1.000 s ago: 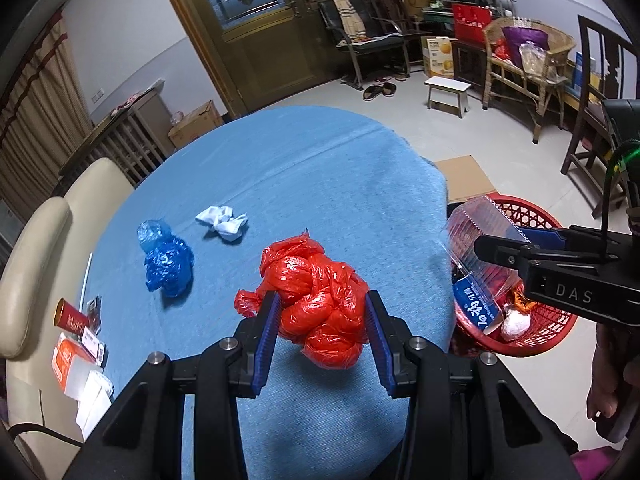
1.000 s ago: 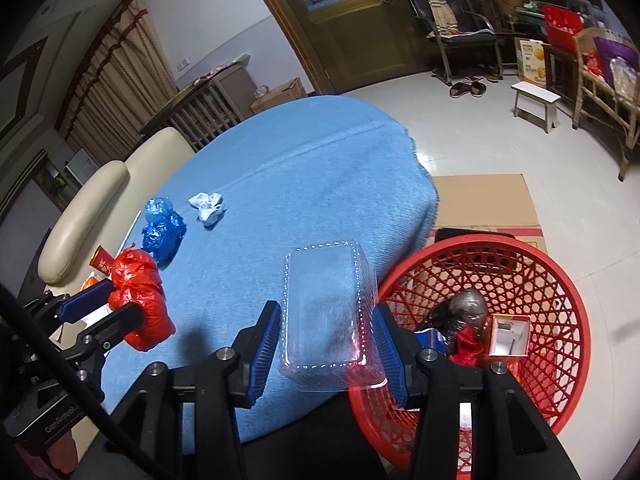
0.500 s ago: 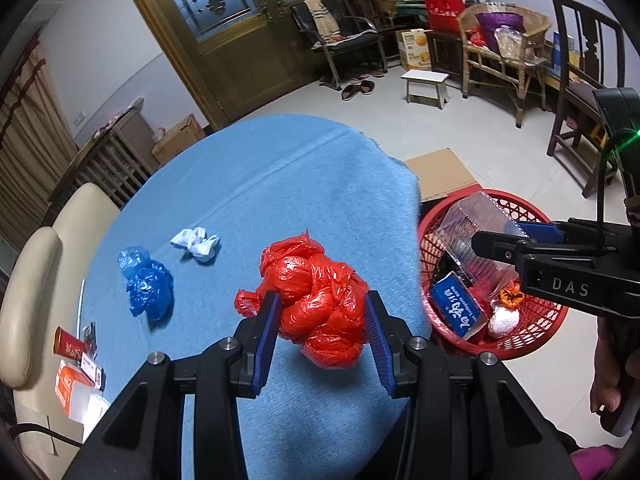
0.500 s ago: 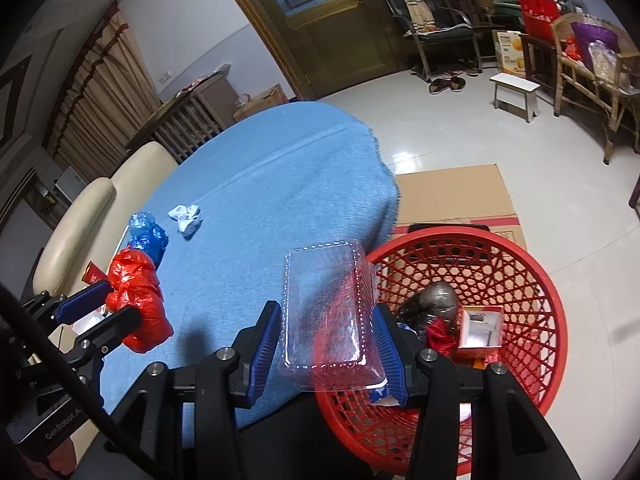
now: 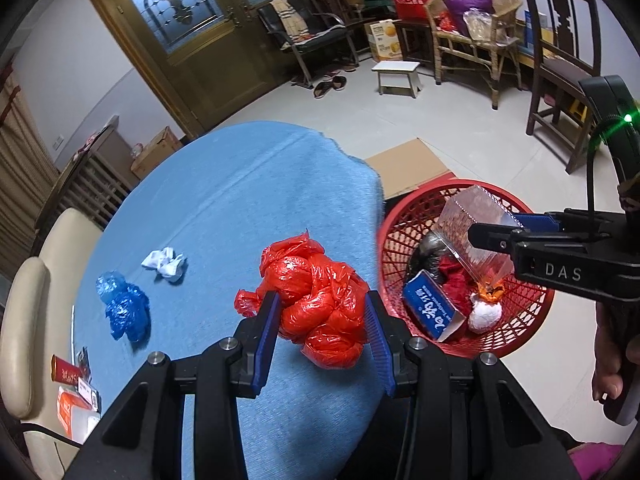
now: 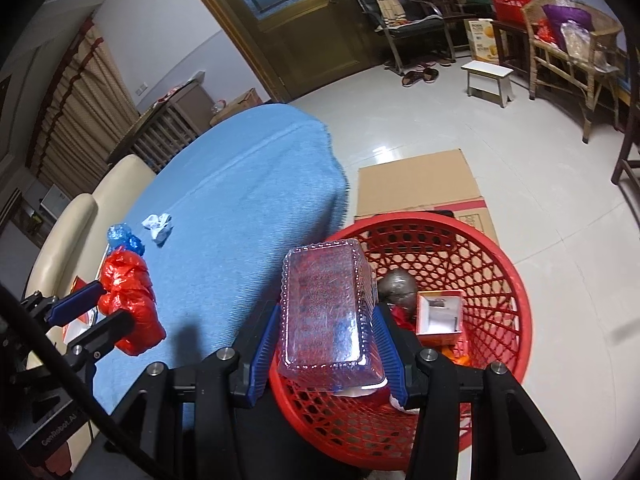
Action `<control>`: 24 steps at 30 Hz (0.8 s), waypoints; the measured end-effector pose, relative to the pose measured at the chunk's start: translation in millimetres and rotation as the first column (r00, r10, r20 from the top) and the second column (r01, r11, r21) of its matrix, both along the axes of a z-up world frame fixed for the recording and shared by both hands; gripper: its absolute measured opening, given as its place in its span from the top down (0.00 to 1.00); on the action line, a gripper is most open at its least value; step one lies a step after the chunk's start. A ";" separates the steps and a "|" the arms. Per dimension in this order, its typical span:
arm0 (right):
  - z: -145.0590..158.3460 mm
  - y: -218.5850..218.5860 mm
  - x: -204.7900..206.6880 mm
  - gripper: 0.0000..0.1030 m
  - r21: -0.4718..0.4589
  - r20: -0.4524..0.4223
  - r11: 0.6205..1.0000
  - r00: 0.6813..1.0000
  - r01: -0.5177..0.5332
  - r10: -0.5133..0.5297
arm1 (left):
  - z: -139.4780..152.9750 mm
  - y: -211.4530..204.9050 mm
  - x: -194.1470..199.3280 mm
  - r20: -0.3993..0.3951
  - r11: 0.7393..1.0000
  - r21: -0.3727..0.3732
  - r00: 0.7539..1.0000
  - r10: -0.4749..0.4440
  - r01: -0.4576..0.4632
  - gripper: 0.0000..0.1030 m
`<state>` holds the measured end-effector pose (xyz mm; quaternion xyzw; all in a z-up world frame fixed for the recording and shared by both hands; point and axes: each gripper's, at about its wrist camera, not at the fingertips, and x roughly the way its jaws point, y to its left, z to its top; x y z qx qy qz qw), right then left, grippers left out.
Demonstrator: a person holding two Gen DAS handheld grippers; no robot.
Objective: Collect trash
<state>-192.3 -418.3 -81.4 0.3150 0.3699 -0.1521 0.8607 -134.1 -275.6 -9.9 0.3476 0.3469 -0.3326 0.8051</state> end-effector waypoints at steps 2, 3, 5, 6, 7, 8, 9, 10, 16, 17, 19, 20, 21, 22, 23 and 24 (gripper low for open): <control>-2.5 -5.0 -4.3 0.51 0.002 -0.006 1.000 1.000 0.012 -0.012 | -1.7 -5.6 -4.4 -0.005 1.000 0.006 1.000 -0.019 0.019 0.57; -3.9 -7.5 -6.4 0.51 0.007 -0.008 1.000 1.000 0.018 -0.018 | -2.0 -8.1 -6.1 -0.007 1.000 0.006 1.000 -0.026 0.026 0.57; -6.6 -12.1 -10.1 0.51 0.016 -0.011 0.999 1.000 0.029 -0.029 | -3.1 -14.6 -10.3 -0.007 0.999 0.011 0.999 -0.044 0.044 0.57; -7.5 -14.1 -12.1 0.51 0.016 -0.012 0.999 0.999 0.035 -0.035 | -3.7 -17.3 -11.5 -0.007 0.999 0.013 0.999 -0.051 0.051 0.57; -8.6 -16.7 -14.8 0.51 0.016 -0.013 0.999 0.999 0.042 -0.041 | -4.3 -20.5 -13.3 -0.009 0.998 0.015 0.998 -0.059 0.059 0.57; -9.3 -18.5 -16.4 0.51 0.018 -0.014 0.999 0.999 0.046 -0.046 | -5.0 -24.4 -16.0 -0.010 0.997 0.017 0.997 -0.070 0.070 0.57; -10.2 -20.6 -18.5 0.51 0.022 -0.014 0.998 0.999 0.052 -0.051 | -5.5 -26.5 -17.3 -0.010 0.997 0.019 0.997 -0.076 0.076 0.57; -11.0 -22.5 -20.7 0.51 0.023 -0.015 0.998 0.998 0.058 -0.057 | -6.4 -30.4 -19.9 -0.009 0.996 0.022 0.996 -0.088 0.089 0.57; -15.9 -33.7 -31.9 0.51 0.029 -0.020 0.996 0.996 0.086 -0.086 | -11.5 -46.0 -26.1 -0.019 0.992 0.034 0.992 -0.124 0.125 0.57; -17.0 -35.2 -33.9 0.51 0.031 -0.021 0.995 0.996 0.091 -0.090 | -13.1 -48.9 -26.8 -0.021 0.991 0.038 0.991 -0.128 0.129 0.57; -19.4 -39.4 -38.2 0.51 0.036 -0.024 0.994 0.995 0.102 -0.101 | -16.5 -53.6 -27.1 -0.030 0.990 0.044 0.990 -0.135 0.137 0.57; -20.3 -40.7 -39.0 0.51 0.037 -0.026 0.994 0.994 0.107 -0.106 | -18.8 -56.1 -27.6 -0.035 0.989 0.047 0.990 -0.139 0.141 0.57; -21.8 -42.7 -41.2 0.51 0.039 -0.028 0.993 0.993 0.113 -0.112 | -20.3 -58.1 -28.3 -0.037 0.988 0.050 0.989 -0.142 0.144 0.57; -23.2 -44.3 -42.7 0.51 0.042 -0.030 0.992 0.993 0.117 -0.116 | -23.2 -61.9 -29.3 -0.043 0.987 0.054 0.988 -0.149 0.151 0.57; -24.7 -45.9 -44.6 0.51 0.046 -0.033 0.991 0.992 0.122 -0.121 | -24.7 -63.8 -29.8 -0.048 0.986 0.056 0.987 -0.153 0.155 0.57; -26.1 -46.6 -45.8 0.51 0.048 -0.036 0.991 0.992 0.126 -0.125 | -26.3 -65.6 -30.3 -0.052 0.986 0.058 0.986 -0.157 0.160 0.57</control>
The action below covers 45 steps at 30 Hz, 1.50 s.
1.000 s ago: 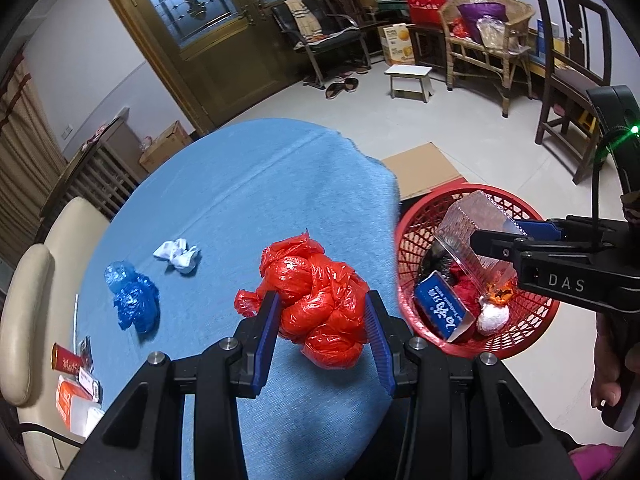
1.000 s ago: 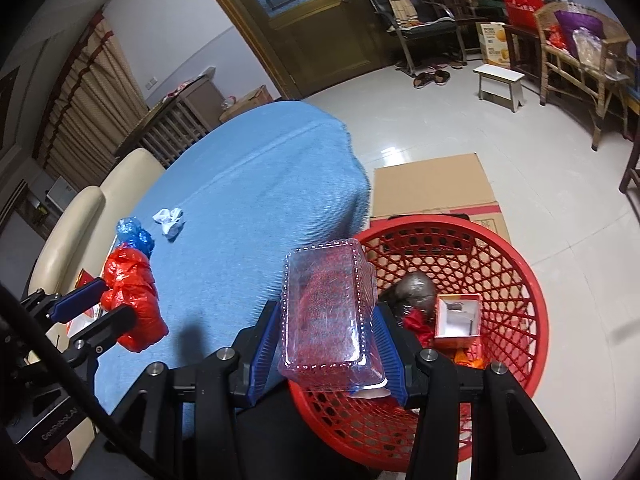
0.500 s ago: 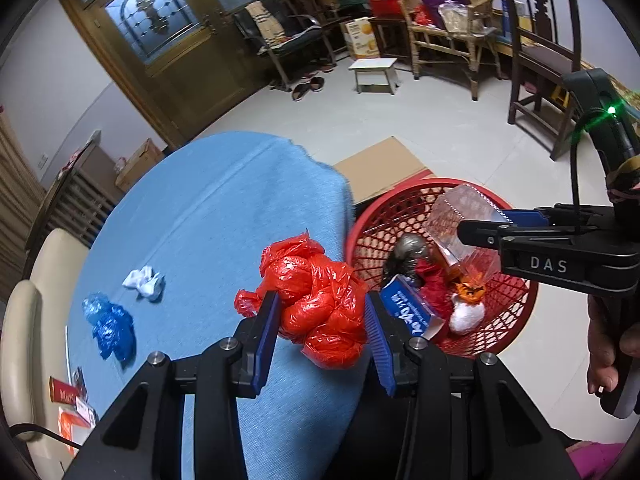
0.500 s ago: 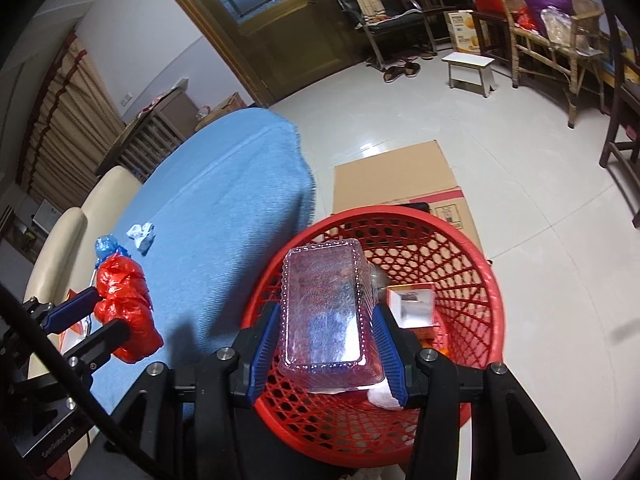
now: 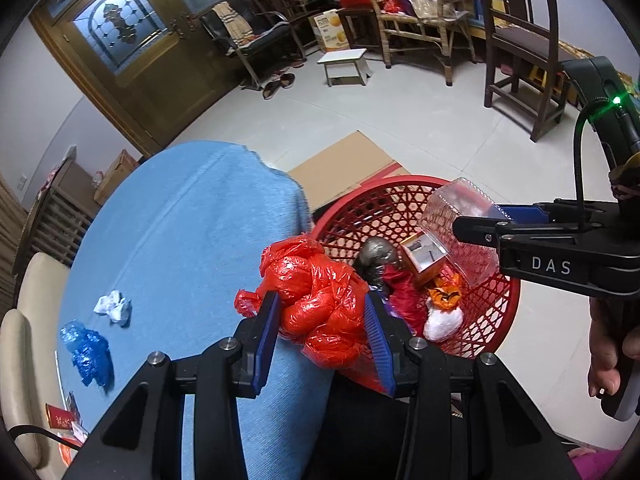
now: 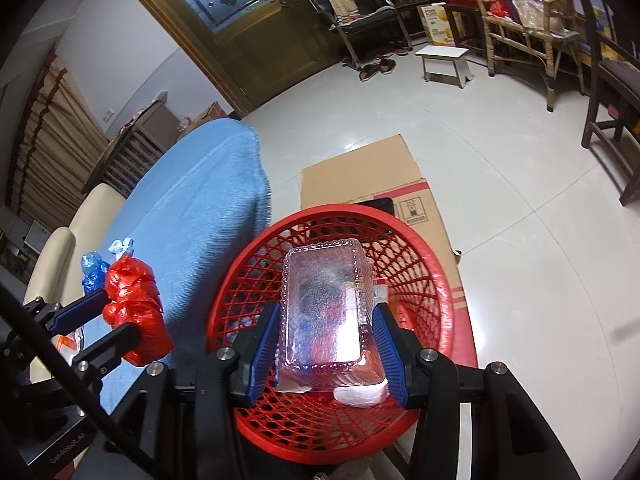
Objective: Collect trash
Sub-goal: 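Open both tools to drop the clear tray and red bag into the wastebasket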
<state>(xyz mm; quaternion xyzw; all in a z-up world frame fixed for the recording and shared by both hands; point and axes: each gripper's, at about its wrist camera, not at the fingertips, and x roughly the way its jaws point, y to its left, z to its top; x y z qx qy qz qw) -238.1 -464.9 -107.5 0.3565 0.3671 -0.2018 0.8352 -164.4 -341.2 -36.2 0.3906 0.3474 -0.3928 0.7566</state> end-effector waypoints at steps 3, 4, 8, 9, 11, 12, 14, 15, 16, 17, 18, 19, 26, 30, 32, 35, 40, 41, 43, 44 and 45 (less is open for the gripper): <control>-4.1 -3.9 -3.8 0.51 0.009 -0.007 1.000 1.000 0.011 -0.011 | -5.0 -6.5 -1.7 -0.007 1.000 0.009 1.000 -0.014 0.014 0.57; -5.0 -4.9 -4.7 0.51 0.012 -0.008 1.000 1.000 0.014 -0.014 | -7.0 -8.5 -2.4 -0.013 1.000 0.012 1.000 -0.018 0.018 0.57; -7.6 -7.2 -7.3 0.51 0.016 -0.014 1.000 1.000 0.020 -0.020 | -11.9 -13.1 -3.4 -0.024 0.999 0.022 0.999 -0.026 0.026 0.57; -8.0 -7.5 -7.9 0.51 0.018 -0.015 1.000 1.000 0.023 -0.023 | -13.1 -14.3 -3.3 -0.026 0.999 0.025 0.999 -0.027 0.027 0.57; -9.3 -9.2 -10.0 0.51 0.020 -0.018 0.999 0.999 0.027 -0.027 | -16.5 -16.6 -3.2 -0.038 0.999 0.031 0.999 -0.032 0.033 0.57; -10.1 -10.3 -10.8 0.51 0.022 -0.019 0.999 0.999 0.030 -0.029 | -18.2 -17.7 -3.4 -0.042 0.999 0.034 0.999 -0.034 0.035 0.57; -11.0 -11.2 -12.4 0.51 0.025 -0.022 0.999 0.999 0.034 -0.033 | -21.5 -19.7 -4.0 -0.053 0.998 0.039 0.998 -0.041 0.043 0.57; -11.8 -11.9 -13.3 0.51 0.028 -0.024 0.999 0.999 0.036 -0.036 | -23.2 -20.6 -4.1 -0.062 0.998 0.040 0.997 -0.046 0.048 0.57; -11.9 -12.0 -13.7 0.51 0.030 -0.026 0.999 0.999 0.039 -0.038 | -24.5 -21.2 -3.8 -0.072 0.998 0.039 0.996 -0.048 0.051 0.57; -12.6 -12.0 -14.4 0.51 0.033 -0.029 0.999 0.999 0.041 -0.040 | -25.6 -21.6 -3.4 -0.080 0.998 0.038 0.996 -0.048 0.052 0.57; -13.5 -12.5 -15.1 0.51 0.036 -0.032 0.998 0.999 0.043 -0.042 | -26.9 -22.1 -2.7 -0.089 0.998 0.038 0.995 -0.048 0.051 0.57; -14.3 -12.9 -15.7 0.51 0.038 -0.034 0.998 0.998 0.045 -0.044 | -28.5 -22.2 -1.8 -0.098 0.998 0.038 0.994 -0.046 0.050 0.57; -19.6 -15.1 -15.3 0.51 0.054 -0.051 0.997 0.997 0.053 -0.050 | -39.3 -23.9 3.5 -0.132 0.998 0.042 0.991 -0.032 0.038 0.57; -22.7 -14.1 -13.6 0.51 0.058 -0.059 0.997 0.997 0.051 -0.048 | -44.0 -23.6 6.3 -0.145 0.999 0.039 0.989 -0.028 0.034 0.57; -22.9 -12.4 -12.7 0.51 0.056 -0.062 0.997 0.997 0.047 -0.043 | -45.6 -23.6 7.6 -0.151 0.999 0.036 0.988 -0.027 0.032 0.57; -23.8 -10.5 -10.6 0.50 0.058 -0.067 0.997 0.997 0.041 -0.037 | -47.5 -24.1 8.7 -0.156 0.999 0.034 0.988 -0.024 0.030 0.57; -26.3 -8.2 -8.0 0.50 0.063 -0.074 0.997 0.997 0.039 -0.035 | -49.6 -24.0 11.3 -0.165 0.999 0.021 0.986 -0.025 0.029 0.57; -26.6 -8.0 -7.9 0.50 0.064 -0.075 0.997 0.997 0.039 -0.034 | -50.1 -23.5 12.7 -0.175 1.000 0.012 0.984 -0.026 0.028 0.56; -27.3 -7.8 -7.3 0.50 0.071 -0.078 0.997 0.996 0.039 -0.033 | -50.0 -22.3 14.5 -0.189 1.000 0.001 0.982 -0.028 0.028 0.55; -27.6 -7.9 -7.1 0.50 0.073 -0.080 0.997 0.996 0.040 -0.034 | -50.3 -21.7 15.7 -0.200 1.000 -0.006 0.979 -0.030 0.029 0.55; -27.9 -8.5 -7.0 0.50 0.081 -0.082 0.996 0.996 0.041 -0.035 | -51.1 -21.4 16.8 -0.217 0.999 -0.008 0.976 -0.033 0.032 0.55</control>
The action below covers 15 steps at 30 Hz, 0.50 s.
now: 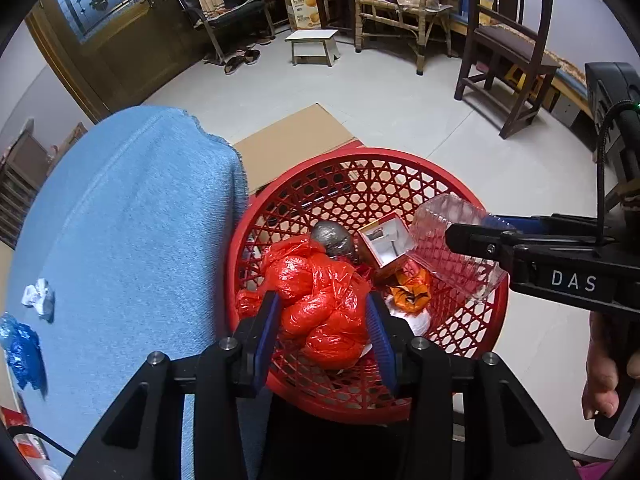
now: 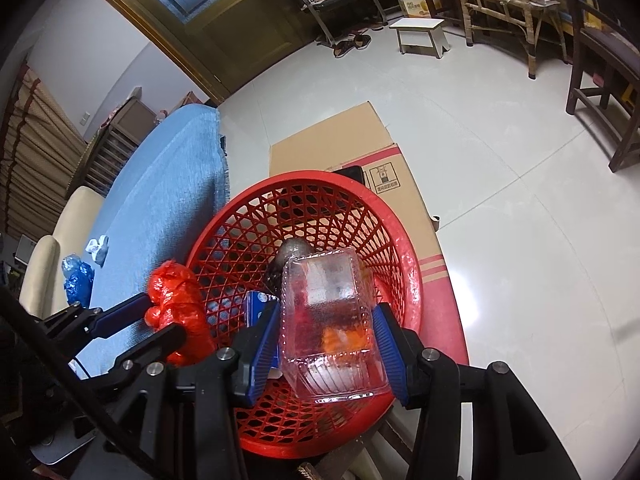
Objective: Collect trash
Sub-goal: 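Open both tools to drop the clear tray and red bag into the wastebasket, then return both tools to the table toward the blue bag and white tissue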
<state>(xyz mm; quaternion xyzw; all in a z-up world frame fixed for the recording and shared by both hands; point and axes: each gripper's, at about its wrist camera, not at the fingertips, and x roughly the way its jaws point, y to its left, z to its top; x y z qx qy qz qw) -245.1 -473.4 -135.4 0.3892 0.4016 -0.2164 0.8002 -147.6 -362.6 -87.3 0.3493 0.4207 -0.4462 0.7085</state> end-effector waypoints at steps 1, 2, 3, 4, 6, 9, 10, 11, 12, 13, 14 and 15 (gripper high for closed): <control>-0.8 -1.0 0.3 0.50 0.016 -0.001 1.000 1.000 0.000 0.000 | -0.5 0.2 0.2 -0.009 1.000 -0.002 1.000 -0.001 0.001 0.55; -2.1 -1.9 0.5 0.50 0.034 -0.002 0.999 1.000 -0.001 0.001 | -1.2 0.9 1.2 -0.026 1.000 -0.006 1.000 0.000 0.000 0.55; -3.0 -3.1 0.9 0.49 0.044 -0.004 0.999 1.000 0.000 0.000 | -1.8 1.2 1.6 -0.036 1.000 -0.008 0.999 0.001 -0.001 0.54; -3.5 -4.1 0.8 0.49 0.050 -0.005 0.999 1.000 0.001 -0.001 | -2.5 1.6 2.5 -0.049 1.000 -0.009 0.999 0.000 0.000 0.53; -4.7 -5.9 0.5 0.49 0.066 -0.006 0.998 1.000 0.005 -0.005 | -2.0 2.4 4.5 -0.069 1.000 -0.018 0.998 0.000 -0.001 0.50; -5.2 -7.7 -0.5 0.44 0.088 0.004 0.996 1.000 0.011 -0.011 | 0.4 5.4 7.8 -0.082 1.000 -0.030 0.997 0.005 -0.008 0.42; -4.7 -7.9 -0.5 0.43 0.088 0.005 0.996 1.000 0.014 -0.015 | 0.9 6.0 8.3 -0.083 0.999 -0.032 0.997 0.005 -0.008 0.42; -4.1 -7.9 -0.6 0.43 0.086 0.005 0.996 1.000 0.015 -0.016 | 2.3 7.5 8.2 -0.084 0.999 -0.035 0.996 0.003 -0.006 0.42; -2.8 -7.8 -0.3 0.43 0.080 0.004 0.997 1.000 0.016 -0.017 | 4.1 9.6 7.7 -0.083 0.999 -0.039 0.997 -0.001 -0.002 0.42; -1.7 -7.9 -0.3 0.43 0.076 0.004 0.997 1.000 0.017 -0.017 | 5.5 10.6 6.8 -0.081 0.999 -0.041 0.997 -0.002 -0.001 0.42; -0.5 -7.6 -0.5 0.43 0.074 0.005 0.997 1.000 0.017 -0.017 | 7.7 13.2 6.7 -0.079 0.999 -0.044 0.997 0.000 -0.003 0.42; 1.0 -7.5 -0.1 0.43 0.071 0.007 0.997 1.000 0.017 -0.017 | 9.3 15.0 7.2 -0.080 0.999 -0.047 0.997 0.004 -0.007 0.42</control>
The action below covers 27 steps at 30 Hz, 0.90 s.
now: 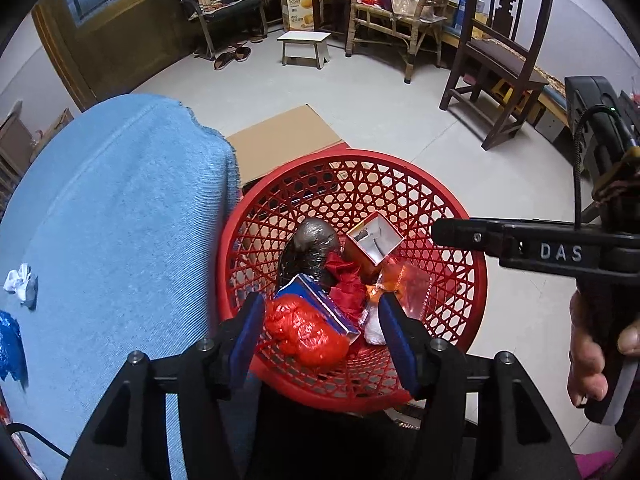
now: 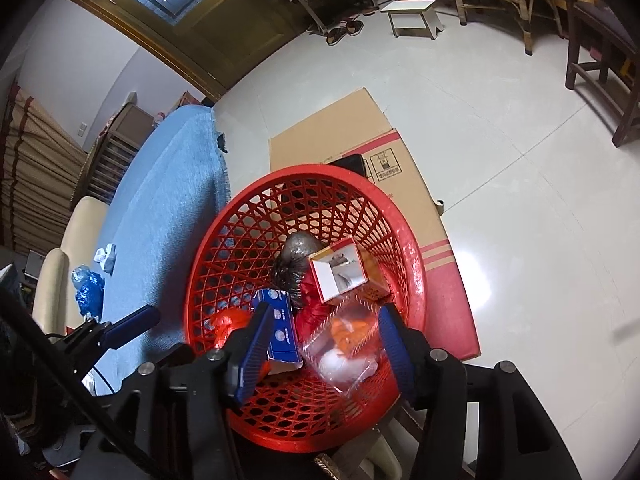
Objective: Collect trash
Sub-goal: 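Return both tools to the table toward the blue bag and white tissue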
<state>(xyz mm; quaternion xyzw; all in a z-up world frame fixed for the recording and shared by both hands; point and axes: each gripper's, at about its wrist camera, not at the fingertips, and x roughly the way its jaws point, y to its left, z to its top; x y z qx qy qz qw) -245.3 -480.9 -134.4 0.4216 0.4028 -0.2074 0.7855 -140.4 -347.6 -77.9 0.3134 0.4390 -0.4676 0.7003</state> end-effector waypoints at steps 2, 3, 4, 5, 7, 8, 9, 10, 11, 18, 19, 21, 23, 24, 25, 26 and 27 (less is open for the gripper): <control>1.3 -0.1 1.0 0.43 -0.002 -0.001 1.000 1.000 0.000 0.000 | 6.8 8.3 1.1 -0.009 1.000 -0.017 1.000 0.014 -0.014 0.42; 2.1 -0.2 1.5 0.43 -0.002 0.000 1.000 1.000 0.000 0.000 | 8.9 11.1 1.9 -0.008 1.000 -0.022 1.000 0.017 -0.018 0.42; 3.3 0.0 1.9 0.43 -0.003 0.002 1.000 1.000 0.000 0.000 | 11.4 15.0 2.5 -0.004 0.999 -0.027 1.000 0.025 -0.025 0.41; 4.5 0.5 2.7 0.43 -0.006 0.004 1.000 1.000 -0.001 0.001 | 14.2 18.9 3.1 0.003 0.999 -0.028 0.999 0.038 -0.038 0.41; 5.4 1.6 4.7 0.43 -0.007 0.003 1.000 1.000 -0.005 0.005 | 19.9 27.4 4.3 -0.001 0.997 -0.041 0.998 0.058 -0.058 0.41; 6.0 2.2 5.7 0.43 -0.006 0.005 1.000 1.000 -0.007 0.007 | 23.0 32.1 4.1 0.000 0.997 -0.050 0.998 0.064 -0.064 0.41; 7.2 3.3 6.8 0.43 -0.006 0.008 1.000 1.000 -0.010 0.010 | 25.4 35.7 4.2 0.004 0.996 -0.058 0.998 0.068 -0.068 0.41; 9.8 5.2 8.1 0.43 -0.012 0.013 1.000 1.000 -0.015 0.015 | 27.9 39.9 3.9 0.012 0.995 -0.065 0.997 0.073 -0.072 0.41; 11.4 6.1 8.9 0.43 -0.018 0.014 1.000 1.000 -0.018 0.018 | 31.5 46.1 4.2 0.022 0.994 -0.074 0.996 0.084 -0.083 0.41; 24.4 16.4 21.2 0.43 -0.047 0.020 0.998 0.999 -0.048 0.049 | 52.6 78.6 17.5 0.068 0.975 -0.126 0.979 0.190 -0.181 0.41; 25.9 18.1 22.8 0.43 -0.051 0.020 0.997 0.998 -0.053 0.054 | 55.9 83.9 19.9 0.075 0.971 -0.135 0.975 0.207 -0.196 0.41; 29.5 23.1 28.0 0.43 -0.059 0.020 0.996 0.997 -0.067 0.069 | 61.0 94.2 23.9 0.093 0.962 -0.151 0.966 0.242 -0.227 0.41; 31.7 27.7 32.6 0.43 -0.064 0.019 0.995 0.997 -0.080 0.081 | 63.8 105.6 28.2 0.100 0.952 -0.162 0.955 0.278 -0.260 0.41; 33.3 30.6 35.0 0.43 -0.066 0.020 0.994 0.996 -0.087 0.089 | 64.1 109.7 29.8 0.101 0.948 -0.165 0.952 0.290 -0.271 0.41; 35.2 33.6 37.6 0.43 -0.069 0.021 0.993 0.995 -0.095 0.097 | 63.8 114.5 31.2 0.101 0.944 -0.167 0.947 0.304 -0.285 0.41; 37.6 36.8 40.4 0.43 -0.075 0.022 0.992 0.994 -0.103 0.105 | 63.4 119.2 32.6 0.106 0.940 -0.165 0.942 0.319 -0.300 0.41; 39.3 39.3 42.0 0.43 -0.080 0.022 0.991 0.994 -0.109 0.111 | 63.1 123.0 33.9 0.108 0.937 -0.164 0.938 0.329 -0.310 0.41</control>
